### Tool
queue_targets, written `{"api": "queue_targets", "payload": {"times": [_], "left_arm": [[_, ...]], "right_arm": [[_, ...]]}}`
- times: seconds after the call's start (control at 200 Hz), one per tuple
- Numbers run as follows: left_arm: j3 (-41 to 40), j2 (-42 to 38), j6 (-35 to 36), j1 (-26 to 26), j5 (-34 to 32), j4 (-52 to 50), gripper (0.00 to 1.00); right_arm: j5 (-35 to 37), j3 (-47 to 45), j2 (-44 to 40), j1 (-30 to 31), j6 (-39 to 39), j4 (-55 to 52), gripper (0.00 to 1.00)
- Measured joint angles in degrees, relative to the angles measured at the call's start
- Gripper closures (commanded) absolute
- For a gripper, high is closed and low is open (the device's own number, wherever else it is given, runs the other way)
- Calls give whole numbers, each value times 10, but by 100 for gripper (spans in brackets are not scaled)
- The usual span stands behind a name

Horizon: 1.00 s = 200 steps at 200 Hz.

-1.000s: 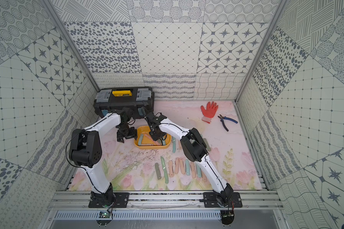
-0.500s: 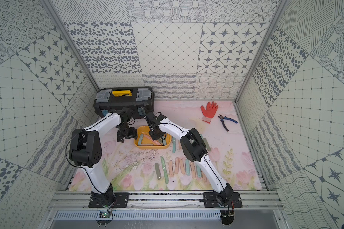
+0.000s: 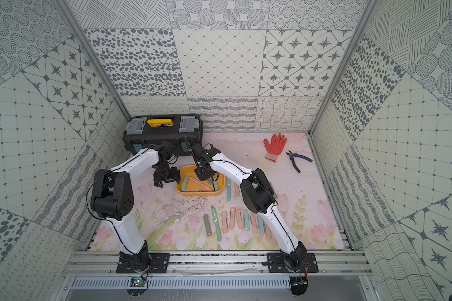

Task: Take the fruit knife out of the storage box
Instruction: Pick up the fruit knife from the storage box.

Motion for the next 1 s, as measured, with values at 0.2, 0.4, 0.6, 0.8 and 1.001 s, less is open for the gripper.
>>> {"api": "queue_targets", "payload": {"times": [0.2, 0.4, 0.6, 0.8, 1.001], "left_arm": [[0, 0, 0, 0, 0, 0, 19], [0, 0, 0, 0, 0, 0, 19], [0, 0, 0, 0, 0, 0, 19], [0, 0, 0, 0, 0, 0, 19], [0, 0, 0, 0, 2, 0, 19]], "right_arm": [[0, 0, -1, 0, 0, 0, 79], [4, -2, -37, 0, 9, -6, 79], [5, -40, -140, -2, 22, 1, 79], [4, -178, -261, -16, 47, 33, 79], [12, -306, -338, -62, 63, 57, 79]]}}
